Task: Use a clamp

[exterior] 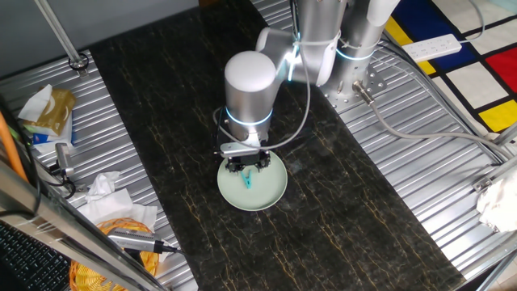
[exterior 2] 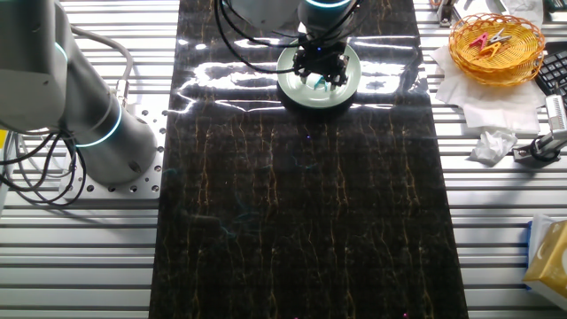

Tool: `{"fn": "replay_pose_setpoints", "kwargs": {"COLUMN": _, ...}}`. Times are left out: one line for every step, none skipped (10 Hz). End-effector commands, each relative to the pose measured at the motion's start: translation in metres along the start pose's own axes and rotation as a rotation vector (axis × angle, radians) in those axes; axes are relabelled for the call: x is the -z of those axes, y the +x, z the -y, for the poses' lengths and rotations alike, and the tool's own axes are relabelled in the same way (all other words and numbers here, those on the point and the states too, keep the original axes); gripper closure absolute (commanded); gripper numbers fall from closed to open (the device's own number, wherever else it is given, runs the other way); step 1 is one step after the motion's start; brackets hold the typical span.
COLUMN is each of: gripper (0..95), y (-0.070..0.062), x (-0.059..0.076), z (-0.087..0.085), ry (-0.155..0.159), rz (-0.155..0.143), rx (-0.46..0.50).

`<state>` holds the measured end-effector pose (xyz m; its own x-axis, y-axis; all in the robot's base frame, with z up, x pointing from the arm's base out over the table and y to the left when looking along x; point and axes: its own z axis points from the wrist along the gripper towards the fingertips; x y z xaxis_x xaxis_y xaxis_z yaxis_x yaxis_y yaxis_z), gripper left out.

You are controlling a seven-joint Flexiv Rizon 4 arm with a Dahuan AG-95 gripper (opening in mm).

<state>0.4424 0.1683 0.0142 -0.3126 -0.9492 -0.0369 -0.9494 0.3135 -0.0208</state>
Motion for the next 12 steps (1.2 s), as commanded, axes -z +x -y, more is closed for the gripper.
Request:
{"fn": "replay_pose_setpoints", "kwargs": {"gripper": 38.0, "y": 0.0008, "x": -0.0005, "z": 0.0011, "ry": 0.015, "rz": -0.002, "rx": 0.004}}
{"fn": "replay_pose_setpoints", "kwargs": {"gripper": 38.0, "y": 0.0008, "x": -0.0006, "z": 0.0011, "ry": 0.023, "rz": -0.003, "rx": 0.006}}
{"fn": "replay_pose_setpoints", "kwargs": {"gripper": 38.0, "y": 0.0008, "x": -0.0006, "z": 0.0011, "ry": 0.03, "rz": -0.003, "rx": 0.003}}
{"fn": "replay_pose_setpoints", "kwargs": {"gripper": 38.0, "y": 0.0008, "x": -0.0007, "z": 0.0011, "ry": 0.037, "rz": -0.002, "rx": 0.0}}
{"fn": "replay_pose_setpoints", "kwargs": {"gripper": 38.0, "y": 0.0008, "x": -0.001, "z": 0.0012, "ry": 0.041, "rz": 0.001, "rx": -0.006}}
{"fn": "replay_pose_setpoints", "kwargs": {"gripper": 38.0, "y": 0.0008, "x": -0.0016, "z": 0.0013, "ry": 0.043, "rz": 0.001, "rx": -0.006}}
{"fn": "replay_pose_setpoints", "kwargs": {"gripper": 38.0, "y": 0.0008, "x": -0.0024, "z": 0.0015, "ry": 0.043, "rz": 0.001, "rx": -0.008}}
{"fn": "replay_pose_setpoints", "kwargs": {"gripper": 38.0, "y": 0.0007, "x": -0.0033, "z": 0.0017, "ry": 0.045, "rz": 0.003, "rx": -0.011}}
{"fn": "replay_pose_setpoints", "kwargs": {"gripper": 38.0, "y": 0.0005, "x": -0.0034, "z": 0.0017, "ry": 0.044, "rz": 0.004, "rx": -0.011}}
{"fn": "replay_pose_setpoints", "kwargs": {"gripper": 38.0, "y": 0.0005, "x": -0.0034, "z": 0.0017, "ry": 0.044, "rz": 0.003, "rx": -0.009}}
{"fn": "replay_pose_setpoints", "kwargs": {"gripper": 38.0, "y": 0.0005, "x": -0.0034, "z": 0.0017, "ry": 0.045, "rz": 0.001, "rx": -0.009}}
{"fn": "replay_pose_setpoints", "kwargs": {"gripper": 38.0, "y": 0.0005, "x": -0.0034, "z": 0.0017, "ry": 0.045, "rz": 0.001, "rx": -0.01}}
